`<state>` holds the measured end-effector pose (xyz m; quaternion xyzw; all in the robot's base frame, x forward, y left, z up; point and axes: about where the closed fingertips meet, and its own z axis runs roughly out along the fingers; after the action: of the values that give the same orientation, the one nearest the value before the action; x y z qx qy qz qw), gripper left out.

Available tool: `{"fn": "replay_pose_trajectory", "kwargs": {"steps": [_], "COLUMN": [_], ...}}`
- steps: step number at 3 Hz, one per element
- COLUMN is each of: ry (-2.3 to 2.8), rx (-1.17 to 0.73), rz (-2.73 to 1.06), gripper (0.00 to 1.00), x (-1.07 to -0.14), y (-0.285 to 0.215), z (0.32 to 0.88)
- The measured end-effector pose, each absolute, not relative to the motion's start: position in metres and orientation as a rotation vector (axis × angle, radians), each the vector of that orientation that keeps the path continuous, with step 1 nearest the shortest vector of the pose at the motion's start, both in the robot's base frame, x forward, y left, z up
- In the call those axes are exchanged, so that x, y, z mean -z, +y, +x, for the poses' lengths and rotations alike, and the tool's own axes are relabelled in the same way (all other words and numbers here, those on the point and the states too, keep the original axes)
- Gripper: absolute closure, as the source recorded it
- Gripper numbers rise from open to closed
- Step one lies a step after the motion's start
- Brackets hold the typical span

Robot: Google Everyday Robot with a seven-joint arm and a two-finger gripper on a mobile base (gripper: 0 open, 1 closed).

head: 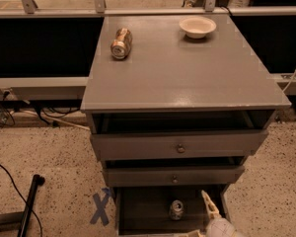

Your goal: Pick 7up can from bottom drawer and place on counter

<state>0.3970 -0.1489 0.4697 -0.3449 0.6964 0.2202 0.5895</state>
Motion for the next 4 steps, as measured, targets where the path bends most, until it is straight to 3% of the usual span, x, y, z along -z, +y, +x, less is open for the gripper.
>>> {"fn": "replay_pose_trajectory", "kwargs": {"steps": [4], "ry": [1.654], "rx": [-0.602], "rz": [-0.825], "gripper": [0.0], "x": [-0.388], "y": [-0.119], "z": [0.405]}}
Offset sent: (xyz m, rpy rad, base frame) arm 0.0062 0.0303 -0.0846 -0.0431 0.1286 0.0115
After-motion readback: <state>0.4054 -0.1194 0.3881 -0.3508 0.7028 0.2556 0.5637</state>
